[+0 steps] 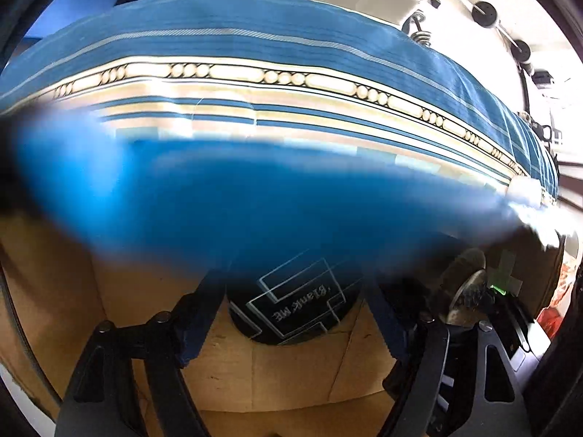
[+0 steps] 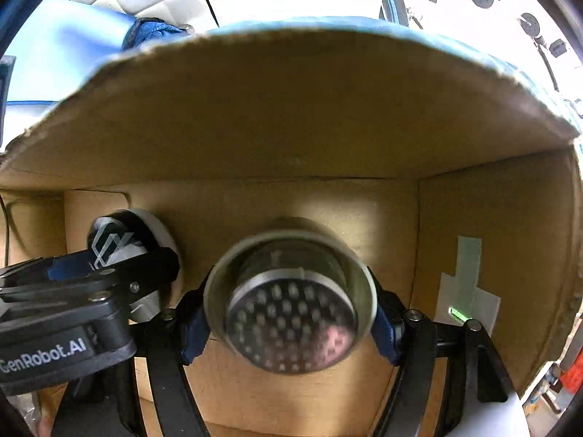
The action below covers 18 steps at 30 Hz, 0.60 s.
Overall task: Organize rigid objects
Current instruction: 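Carry both held items into the cardboard box and lower them, then open both tools and lift them out of the box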
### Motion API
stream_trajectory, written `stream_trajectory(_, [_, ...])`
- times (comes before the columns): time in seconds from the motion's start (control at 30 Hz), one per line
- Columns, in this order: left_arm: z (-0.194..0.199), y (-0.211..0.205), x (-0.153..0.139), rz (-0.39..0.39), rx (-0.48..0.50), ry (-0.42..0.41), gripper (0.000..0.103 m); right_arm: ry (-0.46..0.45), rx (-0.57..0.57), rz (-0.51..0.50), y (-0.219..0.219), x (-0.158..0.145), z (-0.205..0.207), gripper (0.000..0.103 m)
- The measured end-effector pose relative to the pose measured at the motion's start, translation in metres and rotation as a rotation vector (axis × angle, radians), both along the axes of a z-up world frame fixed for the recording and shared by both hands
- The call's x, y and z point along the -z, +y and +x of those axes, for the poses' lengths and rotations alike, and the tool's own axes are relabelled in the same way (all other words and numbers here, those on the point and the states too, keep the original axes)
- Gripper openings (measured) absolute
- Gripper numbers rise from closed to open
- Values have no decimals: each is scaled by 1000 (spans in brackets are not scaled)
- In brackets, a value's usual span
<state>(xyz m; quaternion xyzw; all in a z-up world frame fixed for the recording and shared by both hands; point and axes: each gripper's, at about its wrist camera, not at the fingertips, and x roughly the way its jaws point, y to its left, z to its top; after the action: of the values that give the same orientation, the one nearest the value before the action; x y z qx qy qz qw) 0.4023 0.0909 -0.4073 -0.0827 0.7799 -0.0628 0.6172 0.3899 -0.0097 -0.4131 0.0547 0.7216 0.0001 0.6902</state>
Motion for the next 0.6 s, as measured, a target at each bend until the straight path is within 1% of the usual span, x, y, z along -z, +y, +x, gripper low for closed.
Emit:
stream_trajectory(0.13, [-5, 7, -10, -17, -29, -12, 78, -8, 0, -2, 1, -9, -3, 79])
stream_trajectory(0.17, [-7, 8, -14, -15, -28, -22, 81, -9, -5, -4, 2, -12, -4, 79])
stream_trajectory(0.2, [-10, 10, -20, -11, -27, -35, 87, -8, -8, -5, 5, -15, -7, 80])
stream_trajectory(0.23, [-12, 11, -24, -6, -25, -47, 90, -9, -12, -4, 7, -17, -10, 82])
stream_trajectory(0.27, [-14, 12, -28, 6, -22, -59, 91, -10, -12, -6, 9, -21, -10, 82])
stream_trajectory(0.33, [-20, 14, -38, 36, -10, -87, 99, -15, -11, -3, 9, -29, -11, 86])
stream_trajectory(0.4, [-26, 16, -47, 56, 0, -109, 102, -24, -16, 8, 9, -38, -13, 89])
stream_trajectory(0.43, [-29, 17, -51, 67, 7, -118, 103, -29, -19, 8, 6, -41, -17, 94])
stream_trajectory(0.5, [-36, 19, -59, 86, 17, -140, 103, -38, -25, 6, 6, -47, -21, 97])
stream_trajectory(0.57, [-42, 23, -66, 88, 20, -150, 103, -43, -27, 6, 10, -53, -26, 99])
stream_trajectory(0.6, [-46, 23, -68, 89, 19, -153, 103, -44, -28, 7, 11, -55, -29, 101])
